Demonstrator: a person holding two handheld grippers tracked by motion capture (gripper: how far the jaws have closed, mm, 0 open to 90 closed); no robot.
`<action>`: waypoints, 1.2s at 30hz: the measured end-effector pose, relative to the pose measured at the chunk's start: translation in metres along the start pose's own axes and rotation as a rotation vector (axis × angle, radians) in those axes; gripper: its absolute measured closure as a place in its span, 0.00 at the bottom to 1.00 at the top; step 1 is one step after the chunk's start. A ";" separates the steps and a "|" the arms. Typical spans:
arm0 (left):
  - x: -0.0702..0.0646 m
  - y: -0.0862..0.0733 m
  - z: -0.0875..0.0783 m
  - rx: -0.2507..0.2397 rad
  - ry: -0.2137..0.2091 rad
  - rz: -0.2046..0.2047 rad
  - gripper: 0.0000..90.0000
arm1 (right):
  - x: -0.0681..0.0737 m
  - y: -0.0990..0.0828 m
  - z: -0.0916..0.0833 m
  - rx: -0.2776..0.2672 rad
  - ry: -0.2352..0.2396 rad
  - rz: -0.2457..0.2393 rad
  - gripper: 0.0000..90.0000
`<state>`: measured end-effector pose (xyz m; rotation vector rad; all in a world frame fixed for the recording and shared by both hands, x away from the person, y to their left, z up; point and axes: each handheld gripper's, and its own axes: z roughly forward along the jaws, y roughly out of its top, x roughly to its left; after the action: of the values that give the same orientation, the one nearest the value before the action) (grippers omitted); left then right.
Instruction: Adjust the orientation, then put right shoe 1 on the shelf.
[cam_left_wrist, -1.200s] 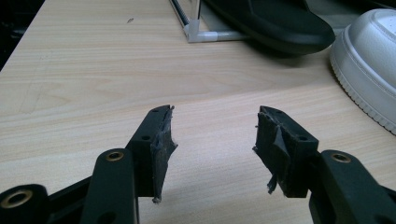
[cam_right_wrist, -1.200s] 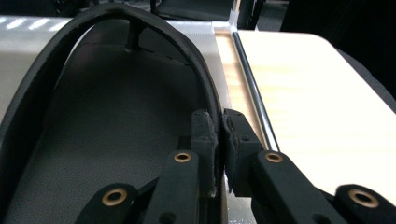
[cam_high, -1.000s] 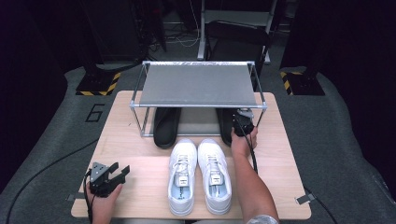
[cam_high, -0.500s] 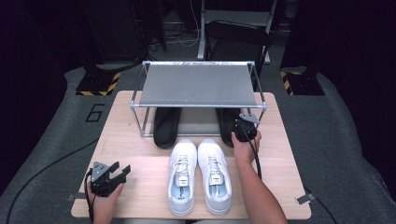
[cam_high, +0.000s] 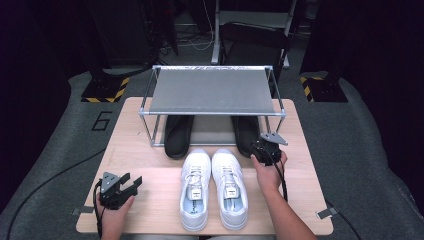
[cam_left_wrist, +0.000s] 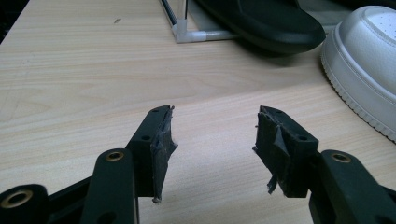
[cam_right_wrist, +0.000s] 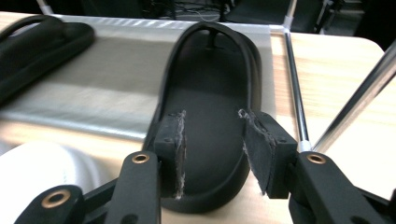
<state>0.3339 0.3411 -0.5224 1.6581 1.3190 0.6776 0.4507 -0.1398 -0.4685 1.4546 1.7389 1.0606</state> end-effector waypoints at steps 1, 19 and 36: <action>0.000 0.000 0.000 0.000 -0.001 -0.002 0.51 | 0.000 -0.001 -0.005 -0.001 0.016 -0.010 0.64; -0.009 0.016 0.004 0.025 -0.076 0.017 0.49 | -0.001 -0.017 -0.041 0.011 0.124 -0.049 0.64; -0.030 0.033 -0.002 0.034 -0.158 0.051 0.47 | 0.003 -0.037 -0.065 -0.006 0.191 -0.067 0.59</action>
<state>0.3394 0.3118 -0.4895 1.7402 1.1851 0.5449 0.3769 -0.1518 -0.4696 1.3186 1.9008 1.2003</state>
